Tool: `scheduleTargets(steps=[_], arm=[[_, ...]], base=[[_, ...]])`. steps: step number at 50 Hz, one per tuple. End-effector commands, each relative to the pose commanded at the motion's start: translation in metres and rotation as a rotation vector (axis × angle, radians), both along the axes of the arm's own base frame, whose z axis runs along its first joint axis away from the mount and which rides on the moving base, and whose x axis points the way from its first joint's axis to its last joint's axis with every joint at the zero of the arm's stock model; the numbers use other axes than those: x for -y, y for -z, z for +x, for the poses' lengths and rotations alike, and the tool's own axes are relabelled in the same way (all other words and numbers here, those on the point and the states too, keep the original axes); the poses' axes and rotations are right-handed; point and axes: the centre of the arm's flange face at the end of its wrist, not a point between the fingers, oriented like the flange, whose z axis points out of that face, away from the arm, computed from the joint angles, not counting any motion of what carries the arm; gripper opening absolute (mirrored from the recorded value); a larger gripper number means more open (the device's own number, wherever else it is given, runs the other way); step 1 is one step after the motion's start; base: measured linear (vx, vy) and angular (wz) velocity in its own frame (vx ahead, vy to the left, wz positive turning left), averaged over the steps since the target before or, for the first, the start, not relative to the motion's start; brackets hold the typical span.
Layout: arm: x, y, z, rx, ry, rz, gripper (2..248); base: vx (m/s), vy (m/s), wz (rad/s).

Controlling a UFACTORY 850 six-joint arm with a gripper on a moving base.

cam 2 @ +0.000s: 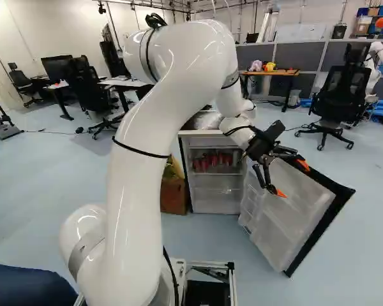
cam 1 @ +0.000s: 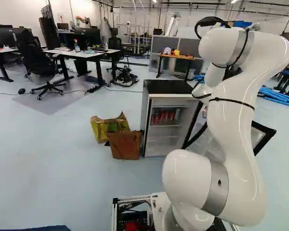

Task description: Grab a drink from the fridge

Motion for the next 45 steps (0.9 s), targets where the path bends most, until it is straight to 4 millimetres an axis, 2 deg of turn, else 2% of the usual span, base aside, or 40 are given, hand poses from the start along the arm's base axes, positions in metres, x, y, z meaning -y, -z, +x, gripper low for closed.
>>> scheduleTargets(steps=[15, 45], arm=[[-0.001, -0.001, -0.001, -0.01, -0.077, -0.008, 247], [-0.034, -0.007, -0.03, -0.11, -0.393, -0.029, 247]], base=[[0.0, 0.0, 0.0], [0.0, 0.0, 0.0]])
